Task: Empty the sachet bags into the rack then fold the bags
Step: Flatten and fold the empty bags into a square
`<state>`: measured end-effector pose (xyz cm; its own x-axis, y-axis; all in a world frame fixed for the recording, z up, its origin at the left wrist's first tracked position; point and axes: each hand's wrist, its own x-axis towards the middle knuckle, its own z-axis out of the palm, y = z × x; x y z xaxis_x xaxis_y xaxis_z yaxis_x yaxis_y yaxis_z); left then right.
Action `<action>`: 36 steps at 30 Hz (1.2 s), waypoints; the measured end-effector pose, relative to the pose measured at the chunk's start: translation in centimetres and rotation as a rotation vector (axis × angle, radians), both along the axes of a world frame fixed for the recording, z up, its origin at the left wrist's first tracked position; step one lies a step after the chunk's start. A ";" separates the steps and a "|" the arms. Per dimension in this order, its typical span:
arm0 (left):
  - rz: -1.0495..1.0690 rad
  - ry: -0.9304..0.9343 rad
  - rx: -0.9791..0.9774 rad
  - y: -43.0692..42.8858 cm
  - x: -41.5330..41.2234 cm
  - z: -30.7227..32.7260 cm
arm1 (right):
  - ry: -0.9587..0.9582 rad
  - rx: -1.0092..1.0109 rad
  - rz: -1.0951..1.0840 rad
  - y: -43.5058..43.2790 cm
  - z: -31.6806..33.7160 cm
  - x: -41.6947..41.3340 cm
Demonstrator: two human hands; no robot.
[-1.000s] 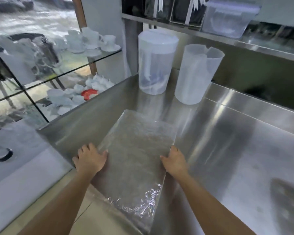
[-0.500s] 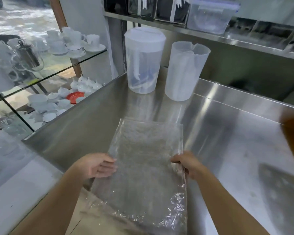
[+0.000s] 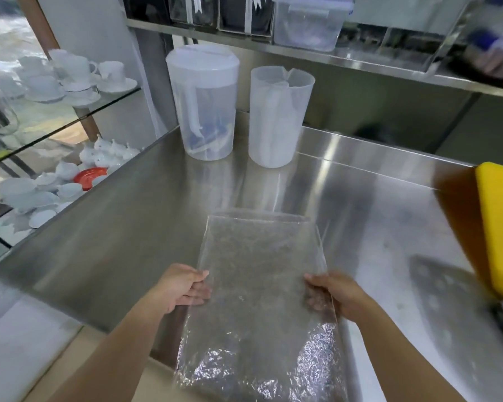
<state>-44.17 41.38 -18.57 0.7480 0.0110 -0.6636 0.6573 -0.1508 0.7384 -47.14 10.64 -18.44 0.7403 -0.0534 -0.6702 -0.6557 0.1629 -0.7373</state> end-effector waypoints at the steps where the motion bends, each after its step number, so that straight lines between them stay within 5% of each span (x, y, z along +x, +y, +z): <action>1: 0.004 -0.009 0.019 -0.2 0.0 0.0 | -0.007 0.007 -0.024 -0.1 -0.2 0.0; 16: 0.016 0.048 -0.126 0.1 -1.0 1.3 | -0.035 -0.203 0.190 -0.2 -0.3 0.1; 36: -0.010 -0.078 -0.054 -0.2 -2.1 1.0 | -0.048 -0.050 0.138 -1.1 0.1 -1.3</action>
